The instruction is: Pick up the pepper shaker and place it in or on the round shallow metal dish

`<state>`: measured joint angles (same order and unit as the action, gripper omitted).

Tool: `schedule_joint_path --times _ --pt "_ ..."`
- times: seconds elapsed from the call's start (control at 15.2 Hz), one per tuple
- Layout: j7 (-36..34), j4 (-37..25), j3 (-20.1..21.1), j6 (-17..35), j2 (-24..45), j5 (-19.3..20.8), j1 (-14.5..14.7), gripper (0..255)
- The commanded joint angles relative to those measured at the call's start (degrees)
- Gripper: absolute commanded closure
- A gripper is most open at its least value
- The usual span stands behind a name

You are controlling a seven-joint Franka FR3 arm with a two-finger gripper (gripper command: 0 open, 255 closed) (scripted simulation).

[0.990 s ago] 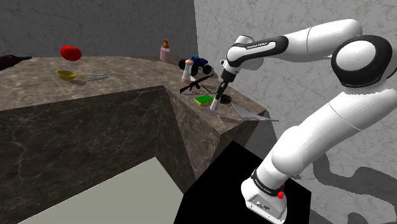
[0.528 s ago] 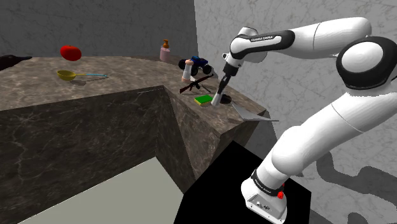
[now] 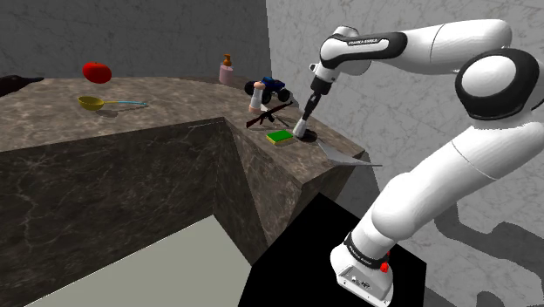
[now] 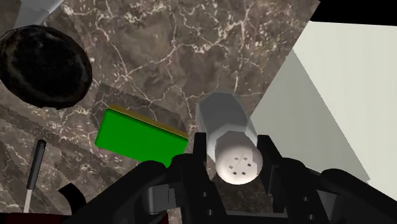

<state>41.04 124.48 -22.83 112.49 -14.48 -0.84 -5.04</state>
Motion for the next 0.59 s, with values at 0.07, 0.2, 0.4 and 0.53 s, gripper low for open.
schedule_joint_path --times 0.07,0.2,0.4,0.53 --pt "4.6 -5.8 -2.9 -1.3 5.1 -1.7 -0.8 255" --pt "7.6 -10.1 -4.6 -2.7 8.6 -3.1 -1.5 255" --pt "12.3 -17.1 -7.0 -5.1 14.4 -5.9 -3.0 255" --pt "15.3 -22.2 -8.2 -7.0 18.6 -8.0 -4.4 255"
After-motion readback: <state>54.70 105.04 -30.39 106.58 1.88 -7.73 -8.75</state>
